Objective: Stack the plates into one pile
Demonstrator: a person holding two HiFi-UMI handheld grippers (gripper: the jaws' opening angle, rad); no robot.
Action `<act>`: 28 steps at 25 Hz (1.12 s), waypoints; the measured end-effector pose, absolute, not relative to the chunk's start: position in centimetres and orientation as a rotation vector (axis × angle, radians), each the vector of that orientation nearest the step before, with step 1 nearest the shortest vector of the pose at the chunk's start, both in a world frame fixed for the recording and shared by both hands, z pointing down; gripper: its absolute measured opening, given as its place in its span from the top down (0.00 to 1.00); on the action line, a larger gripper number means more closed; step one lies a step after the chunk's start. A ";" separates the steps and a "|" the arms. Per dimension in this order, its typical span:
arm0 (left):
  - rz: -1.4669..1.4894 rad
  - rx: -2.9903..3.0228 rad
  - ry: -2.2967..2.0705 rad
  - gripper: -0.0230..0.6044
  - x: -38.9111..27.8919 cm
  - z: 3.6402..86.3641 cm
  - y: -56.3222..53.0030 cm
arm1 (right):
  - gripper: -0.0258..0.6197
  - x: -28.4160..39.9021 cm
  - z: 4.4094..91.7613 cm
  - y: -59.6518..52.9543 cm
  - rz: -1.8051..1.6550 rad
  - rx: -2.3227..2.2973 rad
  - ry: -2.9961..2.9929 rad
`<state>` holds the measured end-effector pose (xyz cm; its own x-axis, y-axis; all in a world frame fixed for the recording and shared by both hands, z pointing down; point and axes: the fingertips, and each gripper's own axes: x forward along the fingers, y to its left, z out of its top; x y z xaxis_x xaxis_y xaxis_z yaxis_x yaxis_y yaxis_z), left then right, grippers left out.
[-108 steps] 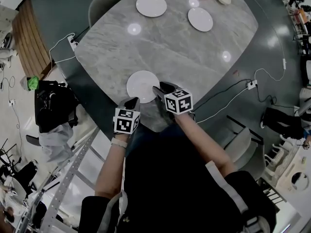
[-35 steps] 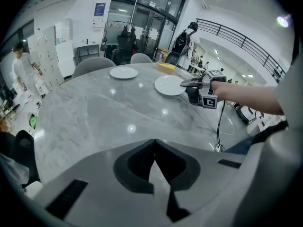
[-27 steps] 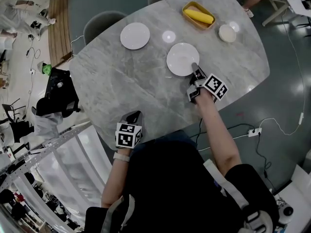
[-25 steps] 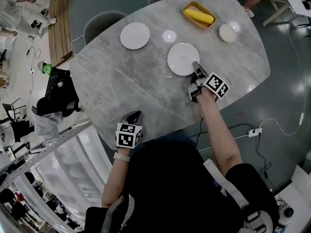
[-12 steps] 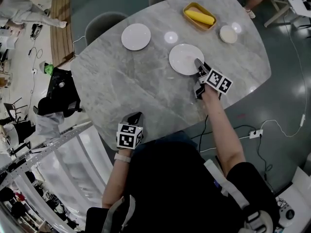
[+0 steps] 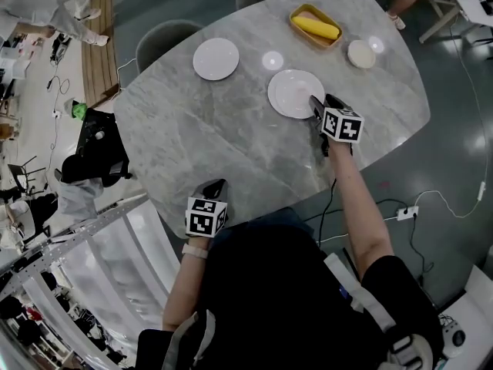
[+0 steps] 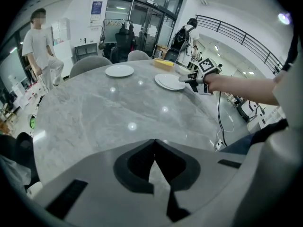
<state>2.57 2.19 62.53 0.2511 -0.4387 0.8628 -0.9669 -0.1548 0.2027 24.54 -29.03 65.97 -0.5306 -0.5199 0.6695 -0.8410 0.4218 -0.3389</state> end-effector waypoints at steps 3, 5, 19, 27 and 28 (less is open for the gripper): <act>0.840 1.736 -1.301 0.95 2.8 62.5 2.2 | 0.60 23.8 66.0 -28.6 0.929 1.112 -2.239; 0.841 1.736 -1.302 0.95 2.9 62.5 2.3 | 0.60 23.2 66.1 -28.3 0.936 1.087 -2.250; 0.795 1.774 -1.338 0.95 0.8 62.2 1.3 | 0.60 21.8 63.8 -28.0 0.732 1.094 -2.255; 0.758 1.826 -1.383 0.95 -2.6 61.7 -2.9 | 0.60 15.7 60.9 -26.4 0.656 1.019 -2.317; 0.747 1.828 -1.396 0.95 -3.2 61.6 -3.6 | 0.60 14.6 60.6 -26.2 0.660 1.007 -2.326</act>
<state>-3.22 -3.62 61.63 0.2504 -0.5589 0.7905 -0.9678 -0.1668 0.1886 14.64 -26.20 60.62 -0.5906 -0.5114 0.6243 -0.7629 0.6059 -0.2255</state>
